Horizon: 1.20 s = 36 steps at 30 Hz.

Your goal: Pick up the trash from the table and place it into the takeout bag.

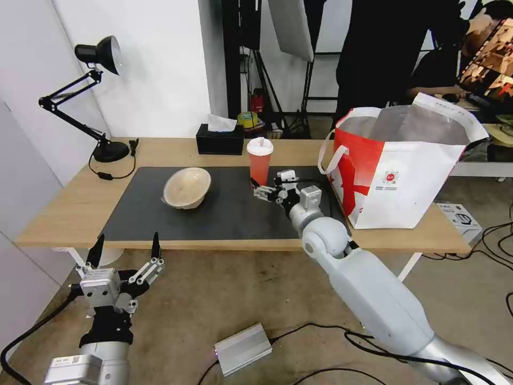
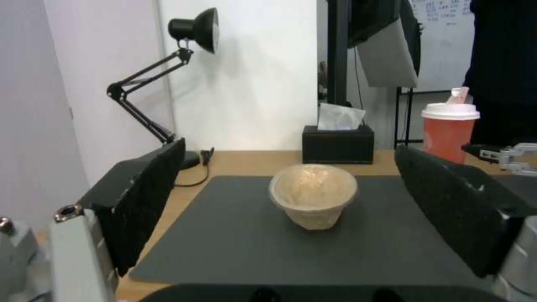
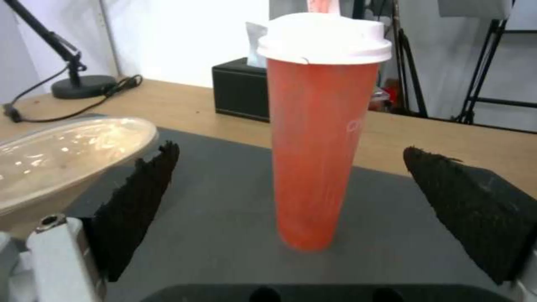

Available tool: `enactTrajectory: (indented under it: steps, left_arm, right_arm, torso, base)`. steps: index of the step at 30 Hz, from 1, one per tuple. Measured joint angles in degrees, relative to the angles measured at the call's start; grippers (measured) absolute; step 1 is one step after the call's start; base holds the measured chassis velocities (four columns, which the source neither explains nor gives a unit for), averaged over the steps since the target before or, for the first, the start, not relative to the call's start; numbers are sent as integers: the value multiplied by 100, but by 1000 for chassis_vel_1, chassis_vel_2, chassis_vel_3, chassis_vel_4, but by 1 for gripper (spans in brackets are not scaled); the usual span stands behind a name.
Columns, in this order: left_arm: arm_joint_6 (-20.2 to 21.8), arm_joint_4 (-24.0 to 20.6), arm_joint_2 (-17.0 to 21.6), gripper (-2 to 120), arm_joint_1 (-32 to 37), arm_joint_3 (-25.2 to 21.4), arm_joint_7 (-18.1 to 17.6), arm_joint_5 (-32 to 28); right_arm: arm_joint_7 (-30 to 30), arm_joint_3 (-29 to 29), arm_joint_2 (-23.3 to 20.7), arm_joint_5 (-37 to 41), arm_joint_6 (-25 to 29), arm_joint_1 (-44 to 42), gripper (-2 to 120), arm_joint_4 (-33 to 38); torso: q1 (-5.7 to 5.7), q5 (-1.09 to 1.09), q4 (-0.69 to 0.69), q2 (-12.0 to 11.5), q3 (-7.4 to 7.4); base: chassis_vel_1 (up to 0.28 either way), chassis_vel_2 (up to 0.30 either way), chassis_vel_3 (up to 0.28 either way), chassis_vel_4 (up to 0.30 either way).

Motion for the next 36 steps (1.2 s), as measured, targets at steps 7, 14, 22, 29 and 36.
enactTrajectory:
  steps: [7,14,22,29,36]
  left_arm:
    - [1,1,12,100,-11,-2,-1,-4]
    - [3,0,24,100,-25,-2,0,-5]
    - [4,1,35,100,-36,0,0,-6]
    - [4,1,46,100,-33,18,1,-7]
    - [4,0,53,100,-22,33,2,0]
  right_arm:
    - [-2,13,122,-18,86,199,100,-384]
    - [-56,89,196,-39,131,311,100,-730]
    - [-146,141,386,-109,207,464,100,-1177]
    - [-206,157,601,-88,245,628,100,-1590]
    - [-200,159,773,78,245,750,100,-1824]
  torso:
    - [0,0,0,0,0]
    - [0,0,-1,0,0]
    - [0,0,0,0,0]
    - [0,0,0,0,0]
    - [0,0,0,0,0]
  base:
    - [0,0,0,0]
    - [0,0,0,0]
    - [0,0,0,0]
    - [0,0,0,0]
    - [0,0,0,0]
